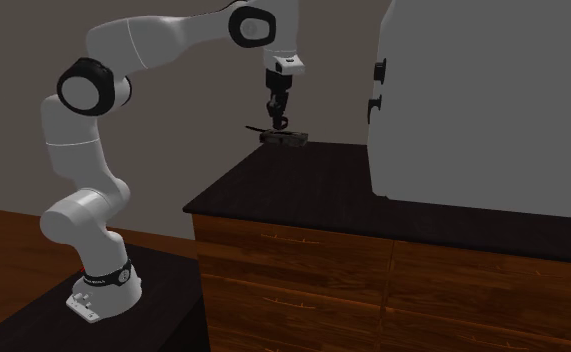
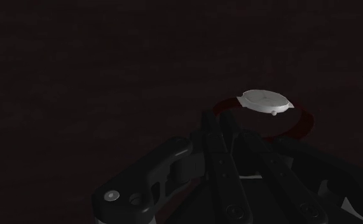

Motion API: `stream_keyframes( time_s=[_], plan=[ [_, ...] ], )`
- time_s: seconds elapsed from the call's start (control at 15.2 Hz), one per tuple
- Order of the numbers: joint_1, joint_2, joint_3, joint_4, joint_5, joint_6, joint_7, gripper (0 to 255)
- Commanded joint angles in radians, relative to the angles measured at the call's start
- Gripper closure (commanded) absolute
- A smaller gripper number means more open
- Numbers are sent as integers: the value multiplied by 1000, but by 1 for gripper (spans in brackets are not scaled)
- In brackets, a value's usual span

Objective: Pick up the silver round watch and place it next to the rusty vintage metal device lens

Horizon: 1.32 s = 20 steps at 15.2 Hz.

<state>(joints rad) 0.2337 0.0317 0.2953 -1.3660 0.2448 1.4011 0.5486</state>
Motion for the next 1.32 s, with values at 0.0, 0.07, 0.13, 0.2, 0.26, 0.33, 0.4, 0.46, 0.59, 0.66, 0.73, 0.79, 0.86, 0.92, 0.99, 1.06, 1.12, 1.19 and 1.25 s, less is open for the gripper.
stream_keyframes(
  time_s=[0.0, 0.07, 0.13, 0.2, 0.26, 0.33, 0.4, 0.46, 0.59, 0.66, 0.73, 0.79, 0.86, 0.92, 0.99, 1.06, 1.12, 1.19, 1.25],
  plan=[
    [27, -3, 25, -13, -1, 23, 49, 255],
    [40, -3, 37, -15, -2, 31, 72, 255],
    [53, -1, 49, -14, -4, 38, 96, 255],
    [67, 2, 61, -12, -6, 45, 121, 255],
    [80, 6, 73, -9, -9, 51, 145, 255],
    [95, 11, 85, -4, -13, 58, 170, 255],
    [109, 18, 98, 2, -18, 64, 195, 255],
    [123, 26, 110, 10, -23, 70, 221, 255],
    [154, 47, 135, 30, -37, 80, 273, 255],
    [170, 59, 147, 43, -45, 85, 299, 255],
    [187, 72, 159, 57, -54, 89, 326, 255],
    [205, 88, 172, 73, -65, 92, 353, 255],
    [223, 104, 183, 91, -77, 95, 380, 255],
    [243, 123, 194, 111, -90, 96, 408, 255],
    [263, 143, 205, 133, -104, 97, 435, 255],
    [285, 164, 215, 158, -119, 97, 463, 255],
    [309, 187, 225, 185, -136, 96, 491, 255],
    [339, 219, 236, 223, -158, 92, 525, 255],
    [335, 208, 233, 194, -152, 110, 519, 255]
  ],
)
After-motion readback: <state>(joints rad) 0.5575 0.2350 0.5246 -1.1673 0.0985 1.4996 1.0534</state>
